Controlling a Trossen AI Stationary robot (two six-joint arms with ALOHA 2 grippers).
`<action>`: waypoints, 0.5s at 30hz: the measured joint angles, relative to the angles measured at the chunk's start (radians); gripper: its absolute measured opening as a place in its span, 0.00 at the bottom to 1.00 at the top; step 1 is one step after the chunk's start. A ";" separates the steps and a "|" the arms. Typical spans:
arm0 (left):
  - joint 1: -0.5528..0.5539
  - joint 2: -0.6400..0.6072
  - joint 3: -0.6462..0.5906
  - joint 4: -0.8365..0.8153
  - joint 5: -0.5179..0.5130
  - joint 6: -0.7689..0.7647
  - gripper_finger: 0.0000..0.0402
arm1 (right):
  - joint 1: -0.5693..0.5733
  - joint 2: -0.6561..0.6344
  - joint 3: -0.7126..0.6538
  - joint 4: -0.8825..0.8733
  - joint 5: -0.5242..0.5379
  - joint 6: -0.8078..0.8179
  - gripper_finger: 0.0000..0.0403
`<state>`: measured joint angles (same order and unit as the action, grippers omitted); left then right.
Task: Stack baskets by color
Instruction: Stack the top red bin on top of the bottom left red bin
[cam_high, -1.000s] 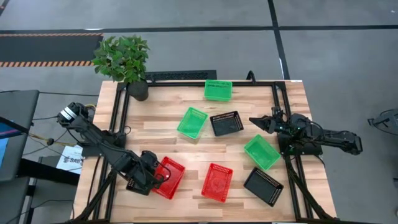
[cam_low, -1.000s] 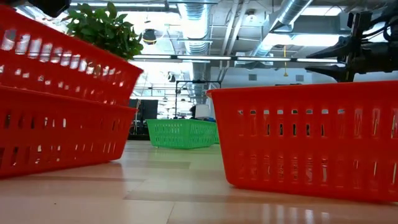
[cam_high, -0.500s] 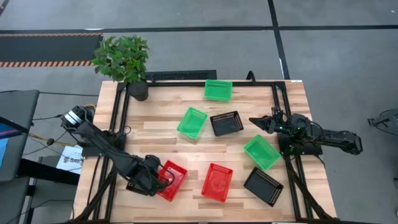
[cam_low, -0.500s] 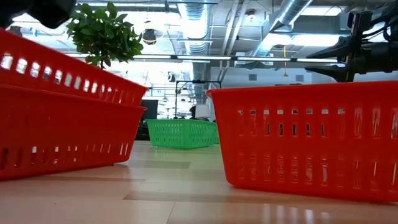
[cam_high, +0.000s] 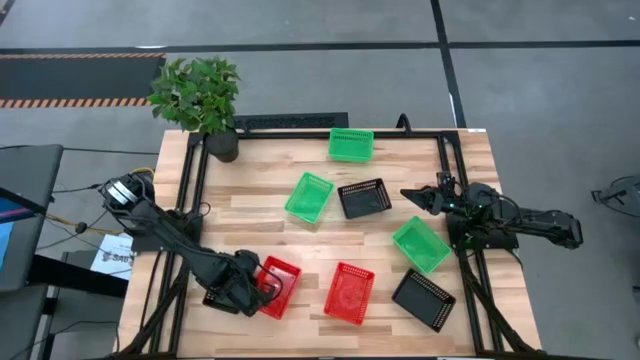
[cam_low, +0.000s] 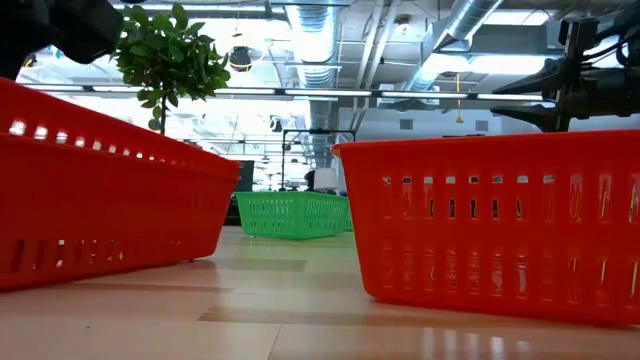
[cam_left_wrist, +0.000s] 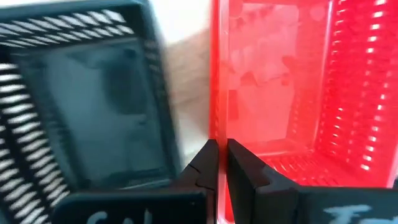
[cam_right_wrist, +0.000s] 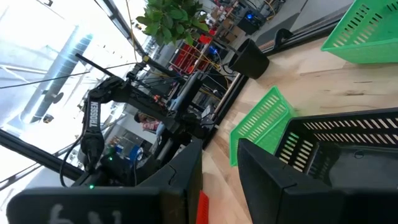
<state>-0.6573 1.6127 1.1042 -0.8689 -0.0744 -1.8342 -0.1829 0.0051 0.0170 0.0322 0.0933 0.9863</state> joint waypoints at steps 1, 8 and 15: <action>0.005 0.009 0.000 0.023 0.007 0.014 0.00 | 0.000 0.000 0.000 0.000 0.000 0.000 0.31; 0.051 0.008 0.000 0.029 -0.011 0.052 0.00 | 0.000 0.000 0.000 0.002 0.000 0.009 0.31; 0.089 0.010 0.000 0.054 -0.010 0.187 0.00 | 0.000 0.000 0.000 0.001 -0.046 0.019 0.31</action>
<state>-0.5687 1.6222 1.1042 -0.8147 -0.0847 -1.6477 -0.1829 0.0054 0.0166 0.0335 0.0472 1.0055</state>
